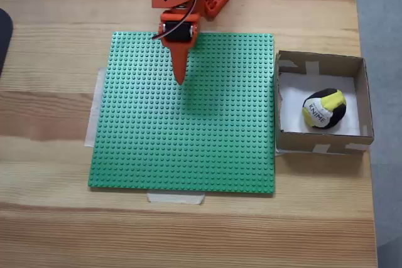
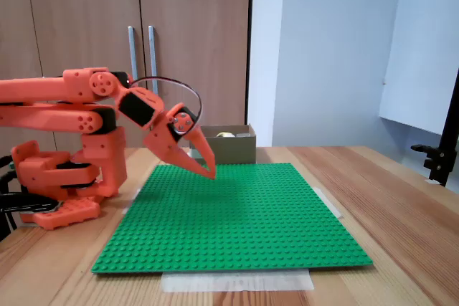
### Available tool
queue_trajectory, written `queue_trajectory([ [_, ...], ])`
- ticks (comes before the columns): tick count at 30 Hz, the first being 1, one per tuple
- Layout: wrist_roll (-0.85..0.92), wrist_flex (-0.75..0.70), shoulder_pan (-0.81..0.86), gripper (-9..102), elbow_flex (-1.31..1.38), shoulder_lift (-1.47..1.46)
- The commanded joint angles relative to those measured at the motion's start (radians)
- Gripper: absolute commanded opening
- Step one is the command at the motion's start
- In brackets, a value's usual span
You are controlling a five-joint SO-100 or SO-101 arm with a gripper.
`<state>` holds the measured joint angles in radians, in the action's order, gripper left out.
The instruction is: Pick the ball and put it in the box.
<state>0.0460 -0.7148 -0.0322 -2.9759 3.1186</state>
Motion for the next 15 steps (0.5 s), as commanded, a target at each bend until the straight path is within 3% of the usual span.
queue_trajectory([
  [1, 0.012, -0.006, 0.006, -1, -0.006, 0.025],
  [15, 0.003, -0.015, -0.002, -1, -0.115, 0.097],
])
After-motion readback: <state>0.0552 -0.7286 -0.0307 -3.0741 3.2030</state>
